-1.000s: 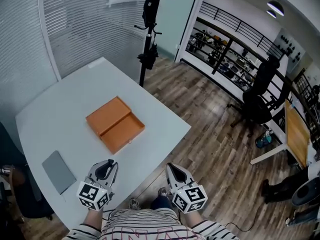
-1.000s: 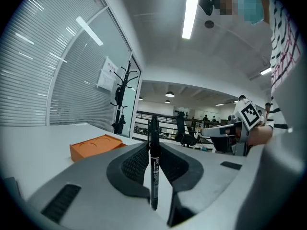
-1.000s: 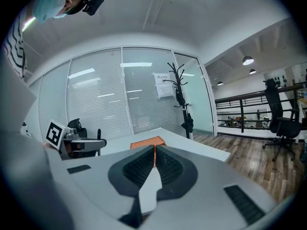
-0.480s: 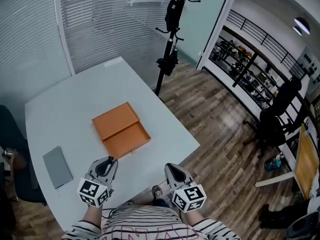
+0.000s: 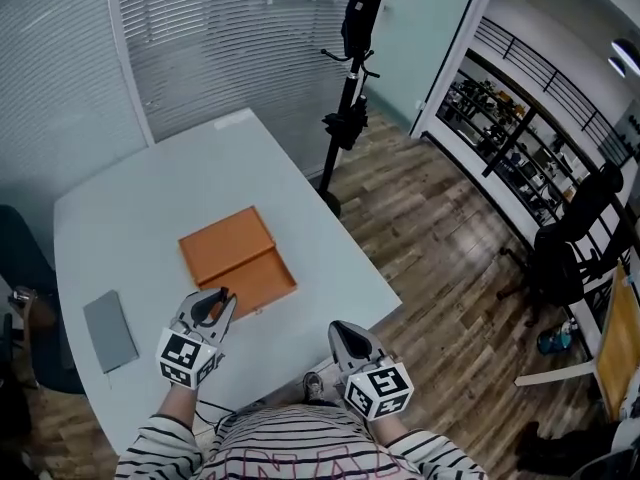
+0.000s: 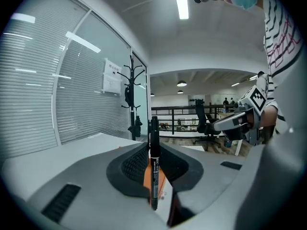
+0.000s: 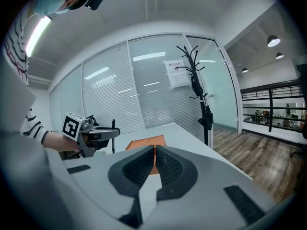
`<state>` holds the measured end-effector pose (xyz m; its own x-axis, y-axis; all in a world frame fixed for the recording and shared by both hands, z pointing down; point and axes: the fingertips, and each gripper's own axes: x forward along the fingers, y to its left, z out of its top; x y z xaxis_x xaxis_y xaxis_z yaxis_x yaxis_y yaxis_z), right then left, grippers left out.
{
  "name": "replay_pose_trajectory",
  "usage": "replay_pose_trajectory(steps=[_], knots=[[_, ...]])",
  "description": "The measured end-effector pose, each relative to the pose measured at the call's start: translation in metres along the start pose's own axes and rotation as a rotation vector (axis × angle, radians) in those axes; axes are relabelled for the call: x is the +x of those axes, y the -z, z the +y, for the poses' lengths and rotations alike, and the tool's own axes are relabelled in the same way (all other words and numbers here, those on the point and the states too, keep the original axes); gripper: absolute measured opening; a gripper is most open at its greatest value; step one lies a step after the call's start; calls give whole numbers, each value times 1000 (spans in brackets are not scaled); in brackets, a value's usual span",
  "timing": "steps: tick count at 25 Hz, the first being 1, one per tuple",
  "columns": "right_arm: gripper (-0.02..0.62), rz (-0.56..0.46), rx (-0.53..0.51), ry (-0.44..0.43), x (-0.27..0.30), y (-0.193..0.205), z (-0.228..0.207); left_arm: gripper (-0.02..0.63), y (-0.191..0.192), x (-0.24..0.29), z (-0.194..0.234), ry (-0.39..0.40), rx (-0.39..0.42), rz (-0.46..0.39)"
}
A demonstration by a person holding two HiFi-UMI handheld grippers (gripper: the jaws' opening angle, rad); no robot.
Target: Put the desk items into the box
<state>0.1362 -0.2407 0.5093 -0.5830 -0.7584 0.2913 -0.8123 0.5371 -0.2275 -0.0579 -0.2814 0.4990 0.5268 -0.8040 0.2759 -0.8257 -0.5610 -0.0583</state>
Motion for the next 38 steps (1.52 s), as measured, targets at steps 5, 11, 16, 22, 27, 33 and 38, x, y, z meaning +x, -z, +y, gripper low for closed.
replay_pose_trajectory(steps=[5,11,16,22,27,33,38], knots=[[28,-2,5,4,3,0,-19,72,1,29,1,17,83,44],[28,2,20,3,7,2,-33,72,17,62,4,44,181,137],[28,4,24,3,8,2,-43,72,34,87,5,62,243,208],[28,5,27,10,11,1,-54,72,57,110,10,76,264,293],[28,13,29,16,9,4,-64,72,80,125,7,98,254,359],[28,34,30,16,12,9,-71,72,110,142,13,95,223,465],[28,40,33,10,15,9,-73,72,130,149,14,103,196,546]])
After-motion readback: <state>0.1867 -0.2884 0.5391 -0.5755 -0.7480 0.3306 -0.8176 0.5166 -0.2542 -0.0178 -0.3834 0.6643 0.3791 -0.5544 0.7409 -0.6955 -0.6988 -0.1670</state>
